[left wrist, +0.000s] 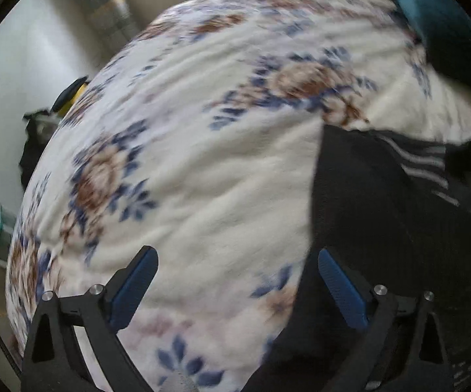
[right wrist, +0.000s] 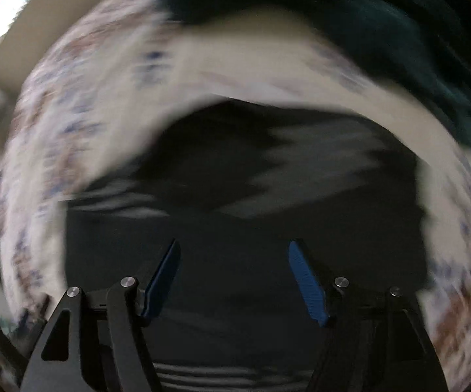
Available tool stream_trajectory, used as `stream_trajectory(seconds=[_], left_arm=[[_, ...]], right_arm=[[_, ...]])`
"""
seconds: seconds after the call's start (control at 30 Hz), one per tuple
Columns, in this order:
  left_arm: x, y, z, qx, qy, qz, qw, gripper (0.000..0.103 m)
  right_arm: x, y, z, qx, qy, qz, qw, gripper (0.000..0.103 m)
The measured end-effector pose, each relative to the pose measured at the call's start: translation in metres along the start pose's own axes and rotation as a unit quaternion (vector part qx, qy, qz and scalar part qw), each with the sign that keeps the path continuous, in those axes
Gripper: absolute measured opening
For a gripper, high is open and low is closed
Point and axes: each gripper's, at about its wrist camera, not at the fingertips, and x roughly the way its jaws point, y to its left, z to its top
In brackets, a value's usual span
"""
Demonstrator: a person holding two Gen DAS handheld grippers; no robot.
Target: Fold small clothes
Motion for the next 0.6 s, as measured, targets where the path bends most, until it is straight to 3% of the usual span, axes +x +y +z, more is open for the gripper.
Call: stream_trajectory(seconds=[0.17, 0.33, 0.43, 0.5, 0.6], left_arm=[[0.049, -0.025, 0.009, 0.046, 0.038, 0.006, 0.9982, 0.103], [0.038, -0.020, 0.009, 0.049, 0.030, 0.004, 0.9983, 0.103], [0.010, -0.023, 0.006, 0.054, 0.008, 0.002, 0.9985, 0.103], [-0.009, -0.030, 0.001, 0.059, -0.004, -0.012, 0.9982, 0.103], [-0.047, -0.045, -0.022, 0.072, -0.024, -0.049, 0.9959, 0.103]], right_arm=[[0.035, -0.089, -0.019, 0.032, 0.031, -0.065, 0.997, 0.071], [0.048, -0.116, -0.019, 0.029, 0.020, -0.101, 0.994, 0.072], [0.033, -0.135, -0.023, 0.064, 0.025, -0.070, 0.995, 0.075], [0.015, -0.145, -0.031, 0.083, 0.027, -0.030, 0.996, 0.101], [-0.013, -0.160, -0.050, 0.090, 0.033, 0.004, 0.995, 0.101]])
